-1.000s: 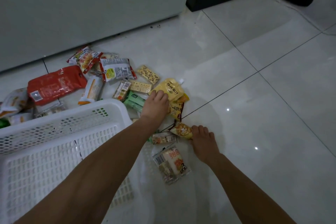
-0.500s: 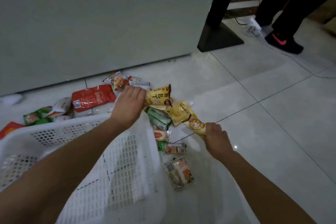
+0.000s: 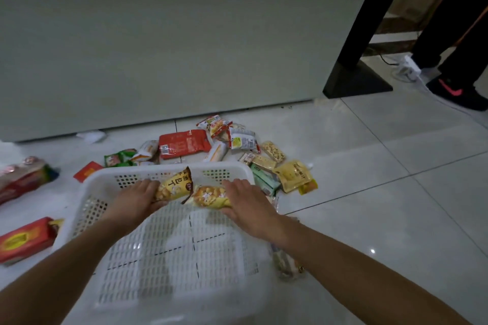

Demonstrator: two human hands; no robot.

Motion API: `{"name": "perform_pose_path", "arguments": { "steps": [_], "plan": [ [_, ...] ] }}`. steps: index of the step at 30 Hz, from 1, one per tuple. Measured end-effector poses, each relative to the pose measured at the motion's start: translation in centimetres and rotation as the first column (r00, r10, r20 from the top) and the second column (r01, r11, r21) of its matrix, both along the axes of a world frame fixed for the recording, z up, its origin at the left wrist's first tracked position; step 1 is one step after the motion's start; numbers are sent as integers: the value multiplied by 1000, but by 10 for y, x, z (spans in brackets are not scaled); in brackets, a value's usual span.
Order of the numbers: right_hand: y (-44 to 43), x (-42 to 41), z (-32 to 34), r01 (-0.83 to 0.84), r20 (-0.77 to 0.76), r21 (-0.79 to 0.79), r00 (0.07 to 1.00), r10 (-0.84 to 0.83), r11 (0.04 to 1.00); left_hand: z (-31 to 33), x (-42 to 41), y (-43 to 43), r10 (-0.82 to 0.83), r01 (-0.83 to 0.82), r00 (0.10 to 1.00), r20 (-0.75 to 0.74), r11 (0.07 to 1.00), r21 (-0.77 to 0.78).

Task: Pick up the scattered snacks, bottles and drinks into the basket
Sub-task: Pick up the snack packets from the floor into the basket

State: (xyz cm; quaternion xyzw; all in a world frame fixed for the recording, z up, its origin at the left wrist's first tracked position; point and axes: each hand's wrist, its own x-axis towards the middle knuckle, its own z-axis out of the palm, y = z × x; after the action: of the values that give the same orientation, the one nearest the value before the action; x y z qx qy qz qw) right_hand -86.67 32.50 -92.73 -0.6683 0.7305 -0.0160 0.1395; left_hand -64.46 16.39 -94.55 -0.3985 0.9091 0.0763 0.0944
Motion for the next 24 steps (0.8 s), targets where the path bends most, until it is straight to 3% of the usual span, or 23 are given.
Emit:
{"name": "perform_pose_path", "arguments": {
  "steps": [3,5,10,14,17,20,24],
  "plan": [
    [5,5,-15,-29,45,110,999,24,993,-17,6,2,-44,44,999,1,999,-13],
    [8,-6,-17,-18,45,74,999,15,997,-20,1,-4,-68,62,995,-70,995,-76],
    [27,-76,-8,205,22,-6,979,-205,979,2,-35,-23,-128,104,988,-81,961,-254],
    [48,-136,8,347,-153,48,929,-336,937,41,-79,-26,-131,117,990,-56,972,-201],
    [59,-155,49,461,-148,102,883,-445,882,81,-102,-17,-169,161,985,-32,972,-173],
    [55,-166,114,414,-219,92,895,-388,905,138,-115,-11,-173,168,985,-23,975,-148],
    [33,-186,230,314,-245,133,929,-276,940,245,-121,-12,15,-24,998,-56,986,-167]
  ]
}}
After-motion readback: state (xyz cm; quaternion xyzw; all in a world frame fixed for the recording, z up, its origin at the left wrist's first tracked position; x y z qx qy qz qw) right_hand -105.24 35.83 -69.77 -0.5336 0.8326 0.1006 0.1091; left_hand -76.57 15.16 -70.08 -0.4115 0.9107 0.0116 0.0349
